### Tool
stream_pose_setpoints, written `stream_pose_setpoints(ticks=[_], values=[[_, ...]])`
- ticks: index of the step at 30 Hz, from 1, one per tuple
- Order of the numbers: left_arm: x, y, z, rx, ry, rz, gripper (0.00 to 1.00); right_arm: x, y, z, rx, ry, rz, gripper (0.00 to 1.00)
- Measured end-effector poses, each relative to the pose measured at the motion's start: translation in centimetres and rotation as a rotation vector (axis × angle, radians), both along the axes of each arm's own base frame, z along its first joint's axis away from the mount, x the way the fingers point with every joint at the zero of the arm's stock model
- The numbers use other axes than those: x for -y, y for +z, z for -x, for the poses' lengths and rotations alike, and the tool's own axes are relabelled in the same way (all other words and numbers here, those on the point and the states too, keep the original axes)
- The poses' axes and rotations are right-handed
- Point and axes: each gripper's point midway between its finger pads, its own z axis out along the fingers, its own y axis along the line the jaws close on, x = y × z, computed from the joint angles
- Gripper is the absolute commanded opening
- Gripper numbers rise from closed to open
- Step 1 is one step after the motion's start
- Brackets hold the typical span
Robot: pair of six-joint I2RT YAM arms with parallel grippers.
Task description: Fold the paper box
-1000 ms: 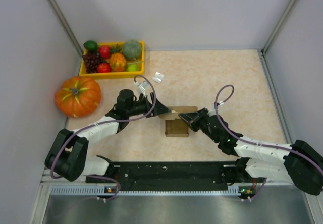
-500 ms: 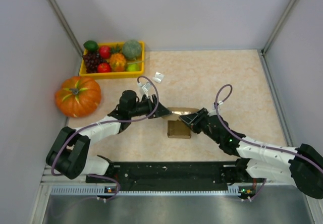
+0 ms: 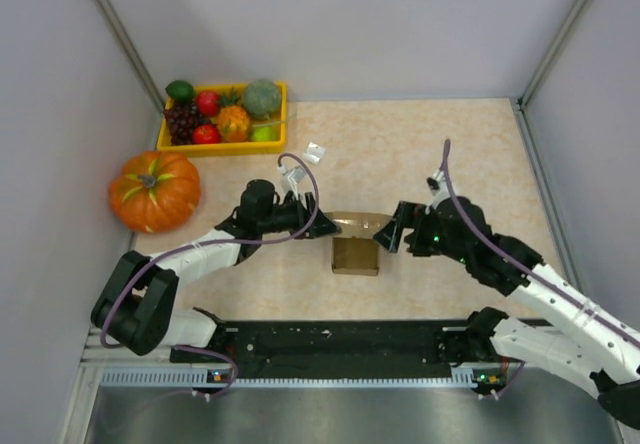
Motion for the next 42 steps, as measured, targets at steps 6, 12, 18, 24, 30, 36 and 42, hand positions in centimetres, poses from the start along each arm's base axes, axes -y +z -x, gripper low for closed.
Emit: stream_pose_setpoints(ticks=[6,12,18,24,30,36,42], values=[[0.3,1.1,-0.5,0.036,-0.011,0.000,0.61,5.3,2.1,-4.8,0.023,-0.096,0.093,0.91],[0.5,1.8,-0.8,0.055,-0.013,0.008,0.56,2.1,-0.7,-7.9,-0.118,0.096,0.085,0.86],[0.7,1.8,-0.7,0.055,-0.017,0.008,0.49,0.0,-1.8,-6.9,-0.187,0.213,0.011,0.71],[1.2,1.8,-0.1,0.056,-0.039,0.009,0.45,-0.9,-3.0,-5.8,-0.231,0.229,-0.057,0.70],[1.5,1.7,0.3,0.056,-0.049,0.008,0.41,-0.9,-4.1,-5.2,-0.280,0.200,-0.079,0.66],[1.8,1.6,0.4,0.060,-0.045,0.001,0.38,-1.0,-4.2,-5.1,-0.317,0.141,-0.125,0.60],[2.1,1.4,0.7,0.057,-0.044,-0.006,0.36,-1.0,-4.6,-4.6,-0.362,0.078,-0.187,0.59]])
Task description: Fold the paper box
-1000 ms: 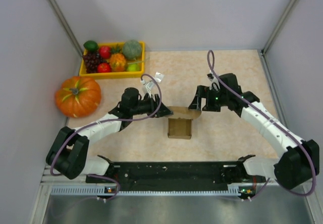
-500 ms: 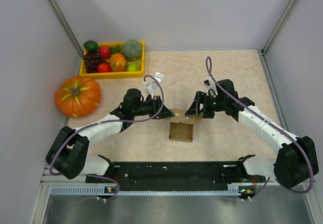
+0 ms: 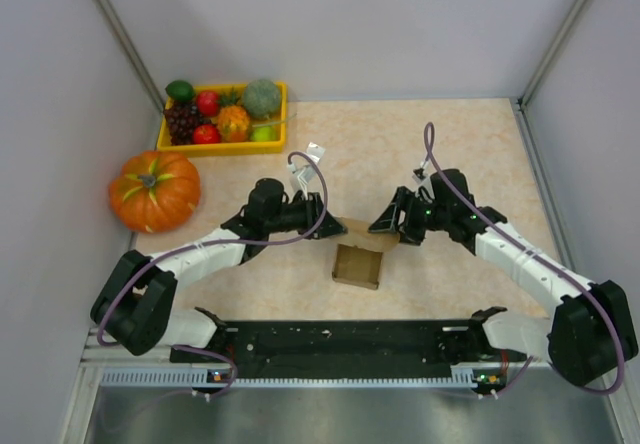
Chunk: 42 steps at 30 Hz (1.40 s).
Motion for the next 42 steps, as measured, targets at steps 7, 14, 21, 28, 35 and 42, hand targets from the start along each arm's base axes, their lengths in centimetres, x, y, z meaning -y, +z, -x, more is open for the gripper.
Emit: stream_pose_setpoints(ticks=[7,14,21,28,35,42], values=[[-0.1,-0.6,0.1,0.000,0.009,-0.010,0.35,0.0,-0.6,0.2,-0.001,-0.015,-0.021,0.55],[-0.2,-3.0,2.0,0.002,-0.026,-0.064,0.34,0.4,-1.6,1.6,0.103,0.036,0.008,0.54],[-1.0,-3.9,4.2,0.033,-0.050,-0.101,0.47,0.4,-1.5,3.1,0.247,0.099,0.020,0.55],[-1.7,-4.5,6.4,0.014,-0.078,-0.086,0.65,0.3,-1.7,4.4,0.318,0.135,0.024,0.54],[-2.2,-5.4,8.4,-0.041,-0.109,-0.062,0.82,0.9,-3.5,5.6,0.276,0.124,0.032,0.52],[-3.5,-1.8,7.5,0.054,-0.015,-0.077,0.94,1.1,-3.7,5.8,0.264,0.122,0.036,0.53]])
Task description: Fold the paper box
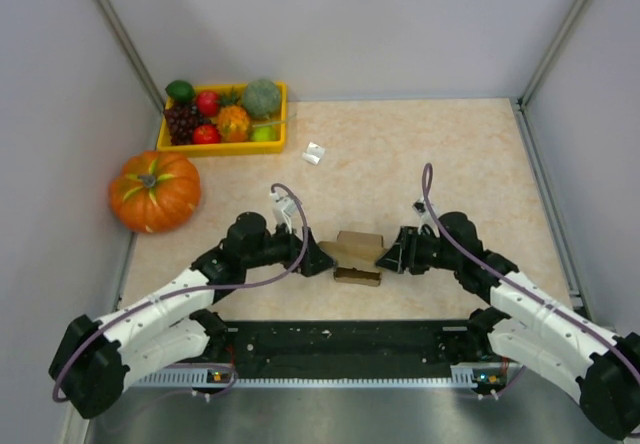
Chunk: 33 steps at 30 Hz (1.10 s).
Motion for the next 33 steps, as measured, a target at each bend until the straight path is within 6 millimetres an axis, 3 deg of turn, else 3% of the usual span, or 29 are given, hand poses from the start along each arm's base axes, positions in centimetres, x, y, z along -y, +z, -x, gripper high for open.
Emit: stream_pose_setpoints(ticks=[2,6,7,10,16,22,27,33], values=[[-0.5,2.3,-1.1,0.068,0.054,-0.001,0.95,0.0,0.1,0.0,0.004,0.000,-0.002,0.54],[-0.8,6.2,-3.5,0.155,0.117,0.005,0.72,0.1,0.4,-0.1,0.019,-0.005,-0.007,0.53],[-0.6,7.0,-4.2,0.170,0.123,0.007,0.62,0.0,0.5,-0.1,0.020,-0.006,-0.009,0.52],[1.0,7.8,-6.1,0.174,0.103,0.001,0.49,-0.1,0.8,-0.2,0.020,-0.014,-0.026,0.47],[5.0,5.7,-7.6,0.090,-0.022,0.011,0.38,-0.5,1.6,0.0,0.012,-0.035,-0.098,0.36],[8.0,2.7,-5.5,0.015,-0.133,-0.025,0.35,-0.7,1.7,0.8,-0.042,-0.039,-0.140,0.24],[9.0,2.5,-3.9,0.025,-0.178,-0.018,0.33,-1.1,2.0,1.5,-0.099,-0.028,-0.174,0.03],[8.2,-0.6,-2.1,-0.022,-0.185,-0.065,0.32,-1.2,0.7,3.0,-0.200,-0.002,-0.182,0.00]])
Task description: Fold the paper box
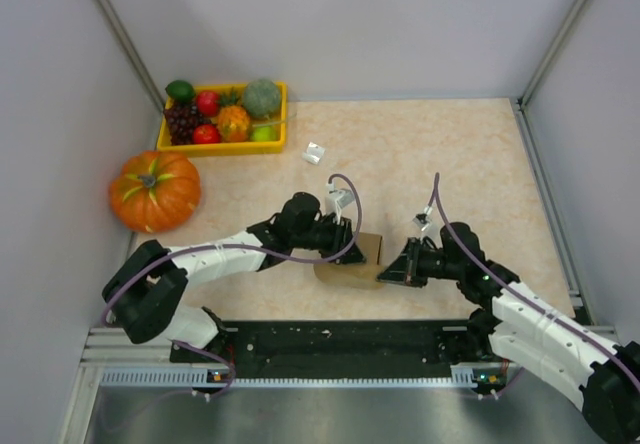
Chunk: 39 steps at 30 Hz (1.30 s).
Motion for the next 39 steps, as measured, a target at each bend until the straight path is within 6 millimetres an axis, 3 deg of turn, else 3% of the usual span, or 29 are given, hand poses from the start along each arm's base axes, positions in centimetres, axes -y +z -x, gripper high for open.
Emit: stream_pose_setpoints(ticks=[4,6,7,14,18,19,23,25,28,29,30,32,36,39], values=[[-0.4,-1.4,1.1,-0.022,-0.002,-0.028,0.31,0.2,-1.2,1.0,-0.056,0.014,0.012,0.01],[-0.5,-1.9,1.7,-0.030,-0.004,-0.034,0.31,0.4,-1.7,1.4,-0.076,0.019,0.016,0.14],[-0.5,-2.2,2.0,-0.033,-0.004,-0.037,0.31,0.4,-1.9,1.5,-0.085,0.020,0.019,0.27],[-0.5,-3.9,2.9,-0.050,-0.002,-0.074,0.30,2.1,-3.2,2.0,-0.093,0.023,0.167,0.68],[-0.5,-4.4,2.8,-0.045,0.008,-0.087,0.30,2.3,-1.1,-1.1,0.035,-0.029,0.237,0.69],[-0.4,-4.3,2.7,-0.042,0.009,-0.089,0.30,2.3,-0.7,-2.0,0.063,-0.044,0.250,0.62],[-0.4,-4.4,2.5,-0.032,0.017,-0.099,0.34,1.8,-2.0,-4.1,0.093,-0.064,0.283,0.51],[-0.4,-4.3,2.4,-0.027,0.021,-0.101,0.40,1.8,-3.6,-4.5,0.080,-0.061,0.307,0.48],[-0.8,-3.7,2.1,0.004,0.038,-0.108,0.59,2.5,-6.1,-3.9,0.058,-0.063,0.346,0.46],[-1.2,-3.2,1.9,0.018,0.049,-0.115,0.70,2.5,-6.2,-3.9,0.064,-0.064,0.339,0.46],[-1.6,-2.7,1.7,0.036,0.066,-0.123,0.75,2.4,-6.0,-4.2,0.083,-0.064,0.336,0.46],[-2.4,-0.8,0.8,0.087,0.111,-0.123,0.79,2.5,-5.9,-4.4,0.102,-0.069,0.343,0.50],[-4.8,2.0,-1.8,0.152,0.233,-0.077,0.71,3.2,-5.6,-4.7,0.135,-0.073,0.394,0.65],[-6.8,1.0,-3.4,0.143,0.311,-0.087,0.66,3.2,-4.0,-4.7,0.210,-0.050,0.471,0.77]])
